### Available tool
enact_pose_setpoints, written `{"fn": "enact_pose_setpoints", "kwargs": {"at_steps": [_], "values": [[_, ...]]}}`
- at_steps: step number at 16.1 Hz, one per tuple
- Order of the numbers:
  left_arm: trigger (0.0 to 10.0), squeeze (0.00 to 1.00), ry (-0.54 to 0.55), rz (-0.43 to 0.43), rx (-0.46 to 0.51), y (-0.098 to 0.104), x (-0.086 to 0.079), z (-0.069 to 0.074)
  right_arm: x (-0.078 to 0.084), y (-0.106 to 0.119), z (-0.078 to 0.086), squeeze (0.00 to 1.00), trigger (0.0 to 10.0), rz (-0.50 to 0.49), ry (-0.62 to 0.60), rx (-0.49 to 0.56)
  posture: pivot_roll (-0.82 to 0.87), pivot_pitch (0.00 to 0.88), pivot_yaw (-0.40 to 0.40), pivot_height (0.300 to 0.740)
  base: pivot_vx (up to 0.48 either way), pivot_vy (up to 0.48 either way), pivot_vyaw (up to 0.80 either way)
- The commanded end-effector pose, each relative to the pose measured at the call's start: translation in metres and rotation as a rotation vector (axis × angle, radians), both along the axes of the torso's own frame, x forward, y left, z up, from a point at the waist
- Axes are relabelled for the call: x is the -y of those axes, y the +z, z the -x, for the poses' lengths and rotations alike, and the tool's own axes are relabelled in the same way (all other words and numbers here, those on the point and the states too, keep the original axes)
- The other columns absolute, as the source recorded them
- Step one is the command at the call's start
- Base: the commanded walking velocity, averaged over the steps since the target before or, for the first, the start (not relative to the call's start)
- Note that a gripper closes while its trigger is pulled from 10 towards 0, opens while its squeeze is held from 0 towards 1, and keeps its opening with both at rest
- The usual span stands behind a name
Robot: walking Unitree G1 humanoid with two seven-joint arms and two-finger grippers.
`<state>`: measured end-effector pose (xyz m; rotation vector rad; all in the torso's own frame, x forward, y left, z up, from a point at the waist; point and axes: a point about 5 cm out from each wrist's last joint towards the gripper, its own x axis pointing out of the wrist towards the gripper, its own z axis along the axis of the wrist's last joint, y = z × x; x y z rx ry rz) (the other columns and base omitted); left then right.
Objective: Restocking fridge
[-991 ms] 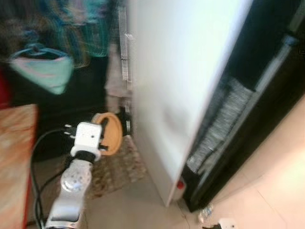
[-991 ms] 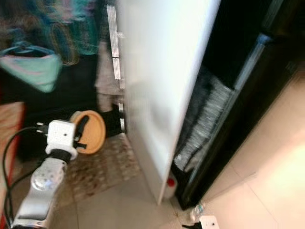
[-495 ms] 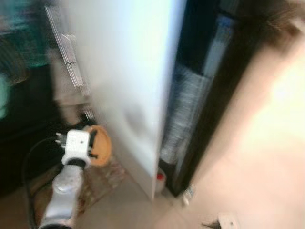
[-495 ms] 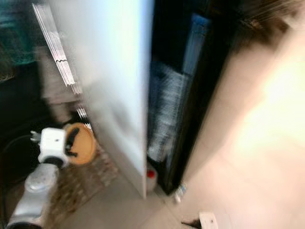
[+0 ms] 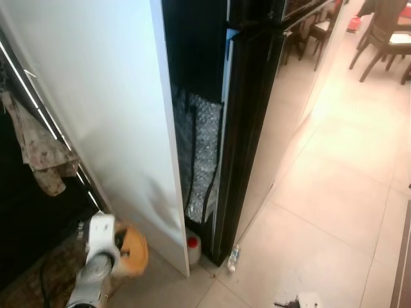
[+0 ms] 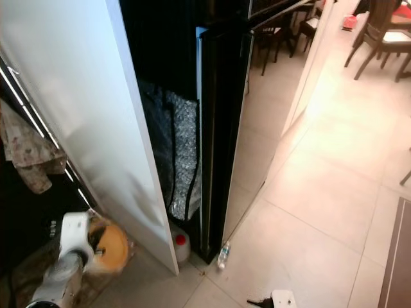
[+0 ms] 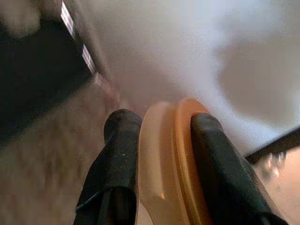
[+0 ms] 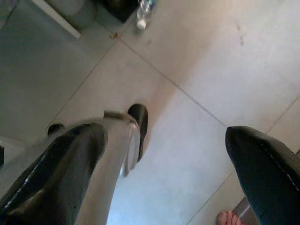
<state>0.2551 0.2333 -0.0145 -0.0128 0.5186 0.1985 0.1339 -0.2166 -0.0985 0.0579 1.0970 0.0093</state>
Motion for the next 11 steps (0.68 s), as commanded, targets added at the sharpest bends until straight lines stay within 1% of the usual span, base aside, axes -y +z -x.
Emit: {"fn": "enact_pose_setpoints", "kwargs": {"at_steps": [1, 2, 3, 6, 8, 10, 11], "values": [[10.0, 0.00, 0.043, 0.069, -0.106, -0.018, -0.002, 0.015, -0.001, 0.001, -0.003, 0.00, 10.0, 0.001, -0.024, 0.018, -0.04, 0.000, 0.028, 0.740, 0.000, 0.000, 0.00], [10.0, 0.00, 0.038, 0.124, -0.145, -0.027, 0.004, 0.022, 0.001, 0.001, -0.004, 0.00, 10.0, 0.022, -0.043, 0.029, -0.04, 0.000, 0.027, 0.740, 0.000, 0.000, 0.00], [10.0, 0.00, 0.054, 0.150, -0.216, -0.038, 0.008, 0.034, 0.002, 0.002, -0.004, 0.00, 10.0, 0.041, -0.063, 0.034, -0.05, 0.000, 0.029, 0.740, 0.000, 0.000, 0.00], [10.0, 0.00, 0.083, 0.152, -0.299, -0.051, 0.010, 0.050, 0.002, 0.001, -0.004, 0.00, 10.0, 0.037, -0.071, 0.037, -0.06, 0.000, 0.032, 0.740, 0.000, 0.000, 0.00], [10.0, 0.00, 0.090, 0.156, -0.302, -0.052, 0.007, 0.053, 0.002, 0.001, -0.003, 0.00, 10.0, 0.038, -0.069, 0.032, -0.05, 0.000, 0.032, 0.740, 0.000, 0.000, 0.00], [10.0, 0.00, 0.100, 0.154, -0.314, -0.052, -0.002, 0.056, 0.001, 0.001, -0.003, 0.00, 10.0, 0.045, -0.062, 0.030, -0.04, 0.000, 0.031, 0.740, 0.000, 0.000, 0.00], [10.0, 0.00, 0.099, 0.150, -0.316, -0.051, -0.004, 0.056, 0.001, 0.001, -0.003, 0.00, 10.0, 0.043, -0.062, 0.030, -0.04, 0.000, 0.032, 0.740, 0.000, 0.000, 0.00]]}}
